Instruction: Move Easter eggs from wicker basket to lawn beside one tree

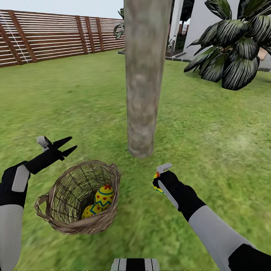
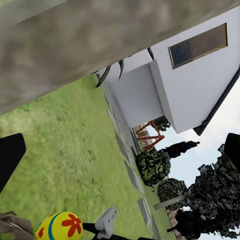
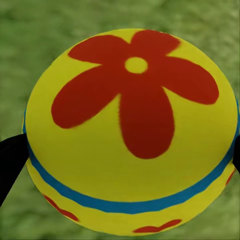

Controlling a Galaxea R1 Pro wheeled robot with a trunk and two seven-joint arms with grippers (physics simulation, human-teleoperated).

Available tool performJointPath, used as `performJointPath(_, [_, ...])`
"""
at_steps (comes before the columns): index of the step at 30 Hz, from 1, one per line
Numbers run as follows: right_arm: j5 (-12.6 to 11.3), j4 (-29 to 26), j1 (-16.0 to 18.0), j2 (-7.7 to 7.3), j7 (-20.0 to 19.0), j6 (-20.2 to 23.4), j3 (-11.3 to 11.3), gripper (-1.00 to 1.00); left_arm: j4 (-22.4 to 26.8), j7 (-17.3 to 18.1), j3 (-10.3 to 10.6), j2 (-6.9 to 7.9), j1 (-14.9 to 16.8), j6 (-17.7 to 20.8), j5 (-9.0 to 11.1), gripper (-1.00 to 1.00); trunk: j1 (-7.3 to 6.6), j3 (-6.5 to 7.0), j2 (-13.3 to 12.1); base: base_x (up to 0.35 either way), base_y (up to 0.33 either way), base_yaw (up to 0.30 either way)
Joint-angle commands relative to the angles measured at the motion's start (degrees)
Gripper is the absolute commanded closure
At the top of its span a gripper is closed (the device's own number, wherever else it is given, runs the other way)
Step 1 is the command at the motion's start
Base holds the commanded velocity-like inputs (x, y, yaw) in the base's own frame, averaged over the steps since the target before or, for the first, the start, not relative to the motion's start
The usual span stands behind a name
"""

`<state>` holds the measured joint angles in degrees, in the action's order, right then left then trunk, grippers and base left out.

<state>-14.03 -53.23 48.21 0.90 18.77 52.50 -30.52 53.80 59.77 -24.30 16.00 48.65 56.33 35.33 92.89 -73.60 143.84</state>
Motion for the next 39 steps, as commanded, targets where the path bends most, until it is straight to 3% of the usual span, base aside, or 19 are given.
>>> performJointPath(1, [-0.56, -0.04, 0.05, -0.02, 0.57, 0.15, -0.15, 1.0, -0.02, 0.17, -0.05, 0.0, 0.04, 0.27, 0.0, -1.0, 0.01, -0.27, 0.04, 0.0, 0.0, 0.0])
performJointPath(5, [-0.49, 0.12, 0.04, -0.02, 0.57, 0.02, -0.08, 1.0, -0.02, 0.17, -0.05, 0.0, 0.04, 0.27, 0.0, -1.0, 0.11, -1.16, 0.09, 0.0, 0.0, 0.0])
performJointPath(9, [-0.45, 0.97, 0.04, -0.02, 0.65, -3.59, -0.11, 1.0, 0.56, 0.12, -0.2, 0.19, 0.04, 0.41, 0.0, -1.0, 0.22, -2.04, 0.14, 0.0, 0.0, 0.0])
performJointPath(11, [-0.32, 1.01, 0.05, -0.02, 0.65, -3.84, -0.08, 1.0, 3.83, 0.09, -0.27, 0.47, 0.04, 0.85, -0.09, -1.0, 0.27, -2.49, 0.17, 0.0, 0.0, 0.0])
performJointPath(12, [-0.31, 1.01, 0.05, -0.02, 0.65, -3.87, -0.07, 1.0, 5.24, 0.1, -0.47, 1.23, 0.04, 0.95, -0.11, -1.0, 0.29, -2.71, 0.18, 0.0, 0.0, 0.0])
performJointPath(14, [-0.33, 1.02, 0.04, -0.02, 0.66, -3.89, -0.11, 1.0, 6.55, 0.17, -1.46, 4.69, 0.04, 1.1, 0.12, -1.0, 0.35, -3.15, 0.21, 0.0, 0.0, 0.0])
performJointPath(15, [-0.36, 1.02, 0.04, -0.02, 0.66, -3.89, -0.13, 1.0, 6.87, 0.22, -3.41, 6.5, 0.04, 1.13, 0.34, -1.0, 0.37, -3.37, 0.22, 0.0, 0.0, 0.0])
performJointPath(17, [-0.44, 1.02, 0.04, 0.04, 0.7, -3.94, -0.15, 1.0, 7.45, 0.25, -7.97, 8.67, -0.01, 1.06, 0.39, -1.0, 0.42, -3.82, 0.25, 0.0, 0.0, 0.0])
performJointPath(19, [-0.48, 1.02, 0.04, -0.01, 0.69, -3.97, -0.15, 1.0, 7.47, 0.24, -9.78, 11.14, -0.71, 0.96, 0.33, -1.0, 0.47, -4.26, 0.28, 0.0, 0.0, 0.0])
performJointPath(22, [-0.56, 1.1, 0.04, -0.02, 0.68, -3.98, -0.15, 1.0, 7.44, 0.18, -10.66, 12.75, -1.14, 0.89, 0.02, -1.0, 0.55, -4.92, 0.32, 0.0, 0.0, 0.0])
performJointPath(26, [-0.56, 1.11, 0.04, -0.02, 0.69, -3.98, -0.15, 1.0, 7.42, 0.17, -11.01, 13.58, -1.19, 1.0, -0.01, -1.0, 0.65, -5.81, 0.37, 0.0, 0.0, 0.0])
performJointPath(39, [-0.21, 0.06, 0.04, -0.26, 0.75, -3.98, 0.02, 1.0, 7.54, 0.21, -11.38, 13.62, -1.71, 1.06, 0.09, -1.0, 0.99, -8.69, 0.54, 0.0, 0.0, 0.0])
